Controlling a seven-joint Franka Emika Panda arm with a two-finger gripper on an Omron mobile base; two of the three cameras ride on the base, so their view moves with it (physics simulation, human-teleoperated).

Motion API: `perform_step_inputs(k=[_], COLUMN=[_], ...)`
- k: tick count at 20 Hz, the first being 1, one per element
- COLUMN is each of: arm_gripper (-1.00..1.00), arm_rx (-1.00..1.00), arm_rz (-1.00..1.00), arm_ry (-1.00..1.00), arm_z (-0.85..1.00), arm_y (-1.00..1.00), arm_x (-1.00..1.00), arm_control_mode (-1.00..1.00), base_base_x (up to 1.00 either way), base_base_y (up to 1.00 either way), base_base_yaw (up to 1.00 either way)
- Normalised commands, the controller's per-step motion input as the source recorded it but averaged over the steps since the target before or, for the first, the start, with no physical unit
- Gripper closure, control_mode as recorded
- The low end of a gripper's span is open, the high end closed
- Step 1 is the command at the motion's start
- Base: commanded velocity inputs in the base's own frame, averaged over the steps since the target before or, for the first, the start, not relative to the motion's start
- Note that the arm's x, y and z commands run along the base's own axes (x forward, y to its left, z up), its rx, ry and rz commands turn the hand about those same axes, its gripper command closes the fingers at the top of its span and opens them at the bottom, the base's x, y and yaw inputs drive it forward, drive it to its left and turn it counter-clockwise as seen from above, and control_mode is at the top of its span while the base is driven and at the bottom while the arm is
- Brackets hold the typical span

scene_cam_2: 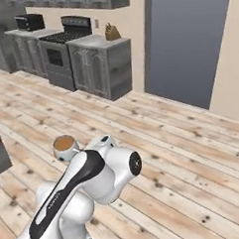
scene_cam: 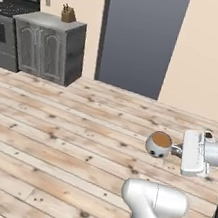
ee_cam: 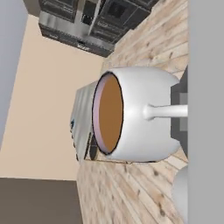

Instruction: Pick up the brewed coffee from the coffee machine and place it next to the breakfast plate on the dining counter.

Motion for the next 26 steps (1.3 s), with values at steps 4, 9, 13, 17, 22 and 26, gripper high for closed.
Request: perform_step_inputs(k=[4, 9, 13, 17, 22, 26], arm_gripper=[1.0, 1.0, 1.0, 1.0, 1.0, 1.0], arm_rx=[0.0, 0.0, 0.0, 0.0, 0.0, 0.0], arm_rz=[0.0, 0.0, 0.0, 0.0, 0.0, 0.0], arm_ry=[0.0, 0.0, 0.0, 0.0, 0.0, 0.0], arm_z=[0.0, 0.0, 0.0, 0.0, 0.0, 0.0], arm_y=[0.0, 0.0, 0.0, 0.0, 0.0, 0.0], arm_x=[0.0, 0.0, 0.0, 0.0, 0.0, 0.0], arm_control_mode=[1.0, 1.0, 1.0, 1.0, 1.0, 1.0], base_base_x=[0.45, 0.69, 0.9, 0.98, 0.89, 0.39], base_base_y=[0.08, 0.02, 0.0, 0.0, 0.39, 1.0], base_base_yaw=[0.73, 0.67, 0.64, 0.61, 0.49, 0.27])
